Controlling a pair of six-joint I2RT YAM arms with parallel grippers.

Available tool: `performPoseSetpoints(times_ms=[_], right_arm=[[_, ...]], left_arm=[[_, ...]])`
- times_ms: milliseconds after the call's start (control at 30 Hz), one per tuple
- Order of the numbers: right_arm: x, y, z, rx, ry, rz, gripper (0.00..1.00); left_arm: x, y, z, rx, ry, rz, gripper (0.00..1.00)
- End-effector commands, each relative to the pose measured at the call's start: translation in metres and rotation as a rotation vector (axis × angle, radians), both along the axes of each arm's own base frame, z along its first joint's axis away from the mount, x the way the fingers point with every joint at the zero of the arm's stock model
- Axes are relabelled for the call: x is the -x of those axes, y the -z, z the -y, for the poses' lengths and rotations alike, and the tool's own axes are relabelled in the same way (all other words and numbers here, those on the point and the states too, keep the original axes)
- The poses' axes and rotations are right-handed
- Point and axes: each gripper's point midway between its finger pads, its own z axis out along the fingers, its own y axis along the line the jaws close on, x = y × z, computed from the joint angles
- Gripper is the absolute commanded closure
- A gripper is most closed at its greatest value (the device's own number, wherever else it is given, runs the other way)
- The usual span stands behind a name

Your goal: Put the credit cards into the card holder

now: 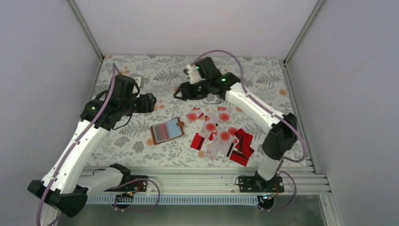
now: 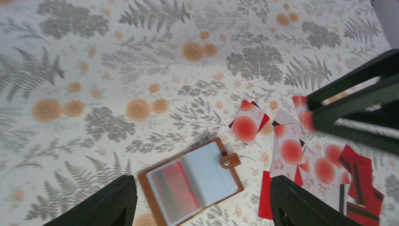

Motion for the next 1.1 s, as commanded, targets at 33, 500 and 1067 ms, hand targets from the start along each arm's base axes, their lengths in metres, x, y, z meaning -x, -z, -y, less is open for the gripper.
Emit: performPoseSetpoints(times_ms=[33, 500, 1067], right_arm=[[-0.032, 0.062, 0.117, 0.226, 0.316, -0.091, 0.52], [0.0, 0.122, 0.2, 0.115, 0.367, -0.285, 0.47], [-0.007, 0.174, 0.215, 0.032, 0.343, -0.424, 0.46]], left_arm=[[-0.007, 0.025, 0.036, 0.09, 0.14, -0.058, 0.28], [-0.027, 0.129, 0.141, 0.173, 0.366, -0.355, 0.43], [-0.045, 0.215, 0.237, 0.119, 0.53, -0.575, 0.79]])
